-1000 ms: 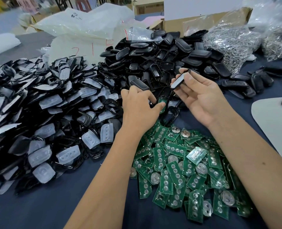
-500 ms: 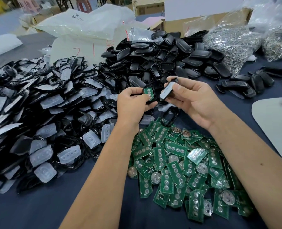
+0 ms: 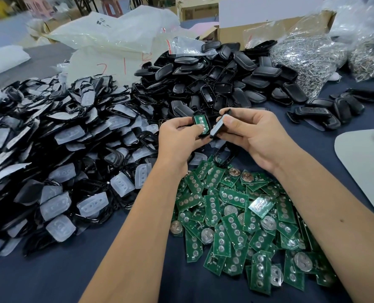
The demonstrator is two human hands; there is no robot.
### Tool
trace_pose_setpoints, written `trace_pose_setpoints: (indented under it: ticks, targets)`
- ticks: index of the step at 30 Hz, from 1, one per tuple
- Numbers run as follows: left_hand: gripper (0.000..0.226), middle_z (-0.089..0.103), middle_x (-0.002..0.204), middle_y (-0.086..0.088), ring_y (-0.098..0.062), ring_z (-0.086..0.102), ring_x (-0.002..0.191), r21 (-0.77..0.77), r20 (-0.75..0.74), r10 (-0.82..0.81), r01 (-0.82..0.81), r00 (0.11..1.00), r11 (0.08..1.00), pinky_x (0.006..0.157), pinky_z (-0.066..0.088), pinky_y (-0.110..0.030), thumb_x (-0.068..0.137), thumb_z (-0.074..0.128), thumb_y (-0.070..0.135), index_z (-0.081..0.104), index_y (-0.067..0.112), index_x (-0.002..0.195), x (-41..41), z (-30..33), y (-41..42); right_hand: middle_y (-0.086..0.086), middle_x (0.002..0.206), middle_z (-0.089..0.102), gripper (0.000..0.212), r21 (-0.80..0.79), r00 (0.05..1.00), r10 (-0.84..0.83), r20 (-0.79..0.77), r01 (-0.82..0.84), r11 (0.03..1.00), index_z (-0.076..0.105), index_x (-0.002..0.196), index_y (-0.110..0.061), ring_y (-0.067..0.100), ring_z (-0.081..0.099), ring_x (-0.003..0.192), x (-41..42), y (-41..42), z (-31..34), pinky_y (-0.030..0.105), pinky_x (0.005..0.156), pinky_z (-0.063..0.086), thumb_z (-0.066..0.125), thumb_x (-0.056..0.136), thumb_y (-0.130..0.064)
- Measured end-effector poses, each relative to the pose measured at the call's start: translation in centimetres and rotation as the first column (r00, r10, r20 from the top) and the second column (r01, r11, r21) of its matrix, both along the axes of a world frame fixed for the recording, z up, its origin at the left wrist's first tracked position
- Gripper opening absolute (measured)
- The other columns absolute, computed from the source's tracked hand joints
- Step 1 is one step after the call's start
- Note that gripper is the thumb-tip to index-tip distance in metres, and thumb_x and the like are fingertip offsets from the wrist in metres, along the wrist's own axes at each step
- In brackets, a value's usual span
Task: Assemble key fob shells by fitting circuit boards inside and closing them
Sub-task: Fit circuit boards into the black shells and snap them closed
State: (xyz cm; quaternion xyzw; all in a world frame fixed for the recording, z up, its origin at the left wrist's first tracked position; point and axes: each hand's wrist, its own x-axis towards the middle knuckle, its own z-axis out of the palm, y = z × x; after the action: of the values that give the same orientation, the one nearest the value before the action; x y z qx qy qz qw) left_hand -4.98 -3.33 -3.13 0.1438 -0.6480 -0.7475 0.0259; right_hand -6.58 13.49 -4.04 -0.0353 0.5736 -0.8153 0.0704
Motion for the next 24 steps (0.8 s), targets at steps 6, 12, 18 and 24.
trace_pose_setpoints:
  ticks: [6, 12, 18, 24]
  targets:
    - [0.005, 0.076, 0.100, -0.020, -0.025, 0.078, 0.087, -0.088, -0.095, 0.025, -0.034, 0.995, 0.996, 0.073, 0.064, -0.032, 0.093, 0.070, -0.004, 0.070, 0.000, 0.096, 0.4, -0.1, 0.5, 0.015, 0.099, 0.075, 0.012, 0.027, 0.999, -0.041, -0.009, 0.042, 0.999, 0.076, 0.104, -0.005, 0.023, 0.074, 0.093, 0.1, 0.0, 0.2, 0.032, 0.082, 0.063, 0.071, 0.093, -0.004]
    - [0.011, 0.077, 0.083, -0.007, -0.021, 0.077, 0.081, -0.320, -0.229, 0.023, -0.097, 0.973, 0.942, 0.072, 0.065, -0.040, 0.087, 0.080, 0.007, 0.075, 0.016, 0.085, 0.4, -0.6, 0.8, 0.010, 0.092, 0.079, 0.010, 0.082, 0.995, -0.092, -0.044, 0.095, 0.992, 0.078, 0.098, -0.009, 0.020, 0.076, 0.087, 0.1, 0.0, 0.0, 0.036, 0.081, 0.065, 0.077, 0.090, -0.005]
    - [0.003, 0.077, 0.078, 0.006, -0.013, 0.076, 0.076, -0.498, -0.333, -0.080, -0.103, 0.940, 0.861, 0.073, 0.064, -0.043, 0.090, 0.078, 0.016, 0.080, 0.018, 0.090, 0.7, -0.9, 1.7, 0.008, 0.089, 0.080, 0.015, 0.119, 0.987, -0.146, -0.061, 0.153, 0.981, 0.078, 0.101, -0.005, 0.017, 0.078, 0.080, 0.2, 0.0, -0.2, 0.027, 0.070, 0.062, 0.081, 0.086, -0.004]
    - [0.011, 0.075, 0.079, 0.013, -0.004, 0.072, 0.076, -0.635, -0.375, -0.199, -0.094, 0.905, 0.767, 0.074, 0.061, -0.033, 0.093, 0.071, 0.013, 0.082, 0.015, 0.096, 1.0, -0.5, 2.2, 0.011, 0.087, 0.080, 0.011, 0.130, 0.981, -0.187, -0.058, 0.193, 0.972, 0.080, 0.090, -0.011, 0.021, 0.079, 0.080, 0.2, 0.0, -0.1, 0.030, 0.071, 0.064, 0.086, 0.082, -0.007]
